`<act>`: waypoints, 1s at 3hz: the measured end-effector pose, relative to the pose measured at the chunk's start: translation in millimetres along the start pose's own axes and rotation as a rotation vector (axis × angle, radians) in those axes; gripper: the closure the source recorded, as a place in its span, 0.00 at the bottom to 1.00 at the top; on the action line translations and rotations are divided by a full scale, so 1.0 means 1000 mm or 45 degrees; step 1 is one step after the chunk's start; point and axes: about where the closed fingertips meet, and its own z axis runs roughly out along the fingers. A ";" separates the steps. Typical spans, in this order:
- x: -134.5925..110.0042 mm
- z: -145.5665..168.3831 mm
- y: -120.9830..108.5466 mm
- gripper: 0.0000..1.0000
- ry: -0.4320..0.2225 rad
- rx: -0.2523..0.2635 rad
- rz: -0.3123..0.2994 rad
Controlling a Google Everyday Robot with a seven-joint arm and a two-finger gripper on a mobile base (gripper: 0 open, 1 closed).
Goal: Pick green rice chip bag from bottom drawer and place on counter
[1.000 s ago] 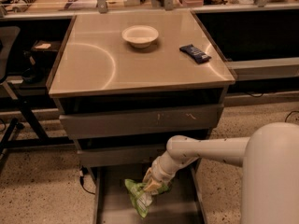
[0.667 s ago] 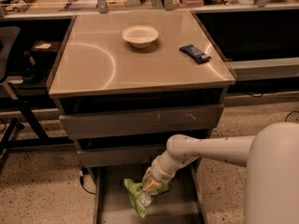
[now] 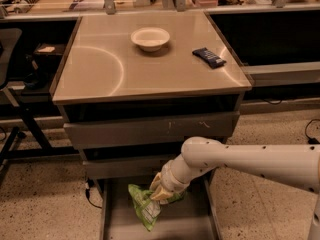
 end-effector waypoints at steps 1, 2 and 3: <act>0.000 0.000 0.000 1.00 0.000 0.000 0.000; -0.006 -0.012 -0.002 1.00 -0.003 0.016 0.004; -0.034 -0.053 -0.009 1.00 -0.003 0.079 -0.027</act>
Offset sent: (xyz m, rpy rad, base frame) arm 0.0084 -0.0063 0.0445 0.0111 -0.0320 -0.0360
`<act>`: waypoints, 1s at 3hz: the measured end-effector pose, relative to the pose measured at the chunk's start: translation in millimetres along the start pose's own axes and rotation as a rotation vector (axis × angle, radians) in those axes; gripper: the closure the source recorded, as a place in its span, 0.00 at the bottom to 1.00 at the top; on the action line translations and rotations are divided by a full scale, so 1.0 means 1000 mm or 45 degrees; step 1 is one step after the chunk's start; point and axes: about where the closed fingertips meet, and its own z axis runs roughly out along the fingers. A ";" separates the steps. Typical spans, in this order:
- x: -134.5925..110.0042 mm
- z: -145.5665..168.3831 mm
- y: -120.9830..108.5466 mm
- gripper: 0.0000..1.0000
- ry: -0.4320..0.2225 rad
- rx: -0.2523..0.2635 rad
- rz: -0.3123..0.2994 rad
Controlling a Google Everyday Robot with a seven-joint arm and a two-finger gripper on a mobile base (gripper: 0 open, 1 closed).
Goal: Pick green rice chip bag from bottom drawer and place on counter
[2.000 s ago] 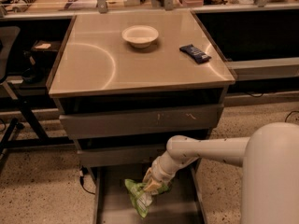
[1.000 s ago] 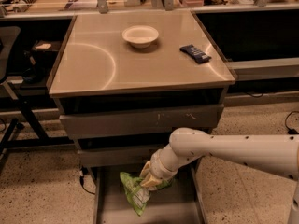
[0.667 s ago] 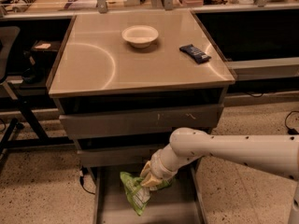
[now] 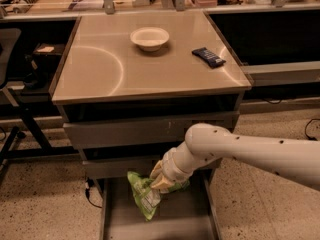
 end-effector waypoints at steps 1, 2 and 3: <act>-0.033 -0.047 -0.018 1.00 0.023 0.073 -0.061; -0.033 -0.048 -0.018 1.00 0.023 0.074 -0.062; -0.048 -0.068 -0.020 1.00 0.031 0.112 -0.085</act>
Offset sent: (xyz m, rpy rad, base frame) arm 0.0113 0.0016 0.0466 -0.0067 -0.0581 0.0035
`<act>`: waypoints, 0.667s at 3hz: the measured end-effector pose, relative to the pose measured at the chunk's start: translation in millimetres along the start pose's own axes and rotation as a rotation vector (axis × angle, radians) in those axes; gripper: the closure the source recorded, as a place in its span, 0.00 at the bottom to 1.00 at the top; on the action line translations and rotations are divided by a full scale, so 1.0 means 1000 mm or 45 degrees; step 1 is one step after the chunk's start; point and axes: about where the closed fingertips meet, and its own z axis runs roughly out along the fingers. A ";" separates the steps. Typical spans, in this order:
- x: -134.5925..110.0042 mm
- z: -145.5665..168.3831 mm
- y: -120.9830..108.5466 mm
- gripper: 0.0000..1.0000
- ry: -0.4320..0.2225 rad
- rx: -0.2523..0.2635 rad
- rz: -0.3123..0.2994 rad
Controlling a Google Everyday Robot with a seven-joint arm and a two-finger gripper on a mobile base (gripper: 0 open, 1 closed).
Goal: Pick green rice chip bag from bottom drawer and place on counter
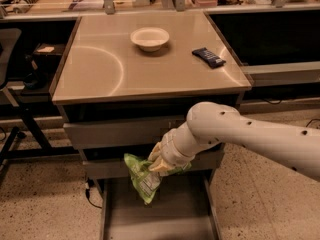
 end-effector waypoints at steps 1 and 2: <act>-0.026 -0.038 -0.017 1.00 0.050 0.058 -0.059; -0.059 -0.079 -0.034 1.00 0.120 0.125 -0.131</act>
Offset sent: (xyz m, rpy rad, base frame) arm 0.0274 0.0132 0.1725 -0.1428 -0.2462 0.0212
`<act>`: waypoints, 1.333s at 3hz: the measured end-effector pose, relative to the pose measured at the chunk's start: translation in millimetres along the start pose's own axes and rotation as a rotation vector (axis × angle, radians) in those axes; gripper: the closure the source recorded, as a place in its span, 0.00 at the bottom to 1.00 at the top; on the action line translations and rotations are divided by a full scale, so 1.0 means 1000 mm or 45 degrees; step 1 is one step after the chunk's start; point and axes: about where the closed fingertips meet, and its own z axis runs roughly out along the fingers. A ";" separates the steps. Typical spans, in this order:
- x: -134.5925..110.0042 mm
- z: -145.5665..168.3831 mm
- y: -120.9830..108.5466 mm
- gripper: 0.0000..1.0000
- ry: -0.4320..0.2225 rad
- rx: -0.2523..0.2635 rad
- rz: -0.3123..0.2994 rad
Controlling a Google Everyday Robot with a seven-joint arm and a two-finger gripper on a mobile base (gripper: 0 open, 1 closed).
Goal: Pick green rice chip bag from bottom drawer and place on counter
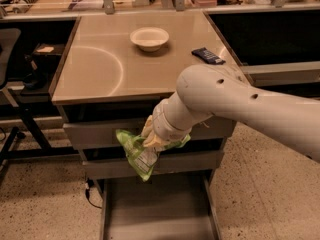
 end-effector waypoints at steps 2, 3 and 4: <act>-0.029 -0.039 -0.018 1.00 0.097 0.087 -0.076; -0.037 -0.066 -0.030 1.00 0.083 0.157 -0.094; -0.051 -0.110 -0.057 1.00 0.102 0.248 -0.145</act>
Offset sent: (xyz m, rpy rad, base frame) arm 0.0021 0.0067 0.0398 -0.0517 -0.0745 -0.0013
